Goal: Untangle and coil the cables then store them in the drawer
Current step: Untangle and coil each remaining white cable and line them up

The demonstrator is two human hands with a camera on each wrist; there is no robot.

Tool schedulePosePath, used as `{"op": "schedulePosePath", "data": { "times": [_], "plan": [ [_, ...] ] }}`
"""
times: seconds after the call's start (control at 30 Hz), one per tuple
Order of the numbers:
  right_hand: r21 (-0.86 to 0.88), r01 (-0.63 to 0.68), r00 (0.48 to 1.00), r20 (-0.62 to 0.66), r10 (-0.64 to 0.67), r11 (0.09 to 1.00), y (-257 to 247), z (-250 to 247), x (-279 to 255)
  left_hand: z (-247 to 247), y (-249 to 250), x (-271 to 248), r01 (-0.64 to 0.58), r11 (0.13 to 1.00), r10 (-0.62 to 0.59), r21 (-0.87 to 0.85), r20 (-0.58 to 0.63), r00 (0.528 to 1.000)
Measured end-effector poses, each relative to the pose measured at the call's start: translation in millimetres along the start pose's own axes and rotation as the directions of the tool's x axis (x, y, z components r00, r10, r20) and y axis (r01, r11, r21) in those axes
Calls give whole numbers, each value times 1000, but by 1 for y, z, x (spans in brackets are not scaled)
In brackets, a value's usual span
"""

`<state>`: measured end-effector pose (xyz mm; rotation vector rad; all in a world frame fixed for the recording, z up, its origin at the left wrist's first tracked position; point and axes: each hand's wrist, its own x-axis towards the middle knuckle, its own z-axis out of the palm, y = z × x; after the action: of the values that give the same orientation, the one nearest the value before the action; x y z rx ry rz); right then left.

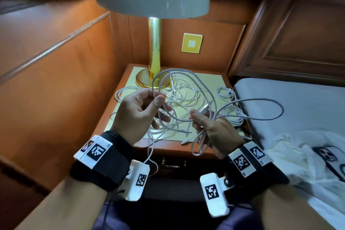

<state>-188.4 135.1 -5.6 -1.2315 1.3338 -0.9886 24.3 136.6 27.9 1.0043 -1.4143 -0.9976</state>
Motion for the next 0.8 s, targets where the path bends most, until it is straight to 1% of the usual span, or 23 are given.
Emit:
{"op": "schedulePosePath", "data": {
  "times": [0.07, 0.13, 0.17, 0.2, 0.23, 0.27, 0.33, 0.4, 0.43, 0.5, 0.53, 0.57, 0.63, 0.67, 0.73, 0.77, 0.8],
  "plan": [
    [-67, -3, 999, 34, 6, 998, -3, 1, -26, -1, 24, -20, -19, 1000, 19, 17, 3, 1000],
    [-165, -3, 998, 62, 13, 986, -1, 8, -60, -2, 48, -48, 4, 999, -5, 35, 10, 1000],
    [-149, -18, 995, 91, 32, 989, 3, 14, -79, -3, 58, -65, 19, 999, -19, 33, -2, 1000],
    [-71, -56, 990, 124, 65, 996, 9, 22, -97, -3, 67, -83, 32, 999, -32, 24, -19, 999],
    [25, -123, 980, 162, 117, 992, 12, 31, -117, -4, 75, -101, 47, 999, -46, 14, -41, 998],
    [59, -188, 967, 183, 175, 980, 15, 37, -135, -6, 82, -119, 60, 998, -60, 5, -63, 996],
    [-35, -297, 938, 178, 298, 954, 26, 45, -165, -11, 92, -148, 79, 997, -76, 27, -78, 994],
    [-212, -376, 897, 161, 411, 902, 34, 41, -186, -18, 103, -168, 122, 988, -119, 96, -39, 992],
    [-300, -381, 883, 163, 440, 875, 34, 37, -193, -21, 110, -173, 141, 982, -140, 126, -19, 990],
    [-398, -361, 873, 174, 456, 843, 34, 24, -202, -22, 122, -179, 152, 976, -156, 156, 8, 988],
    [-413, -328, 886, 179, 429, 850, 33, 17, -205, -20, 127, -180, 157, 976, -162, 150, 23, 987],
    [-425, -264, 912, 183, 367, 866, 30, 11, -208, -17, 132, -181, 176, 976, -183, 131, 42, 982],
    [-400, -90, 961, 206, 185, 912, 26, 1, -214, -6, 135, -180, 240, 968, -248, 79, 114, 962],
    [-324, -27, 975, 198, 95, 946, 27, -1, -216, -1, 133, -179, 265, 962, -272, 65, 158, 949],
    [-142, -7, 994, 108, 22, 990, 29, -4, -221, 10, 122, -177, 268, 957, -288, 112, 243, 926],
    [-99, 4, 1000, 24, -1, 995, 34, -6, -222, 15, 114, -177, 247, 955, -285, 161, 285, 915],
    [-104, 24, 997, -71, -32, 994, 41, -8, -222, 19, 105, -177, 214, 954, -275, 210, 327, 904]
  ]
}}
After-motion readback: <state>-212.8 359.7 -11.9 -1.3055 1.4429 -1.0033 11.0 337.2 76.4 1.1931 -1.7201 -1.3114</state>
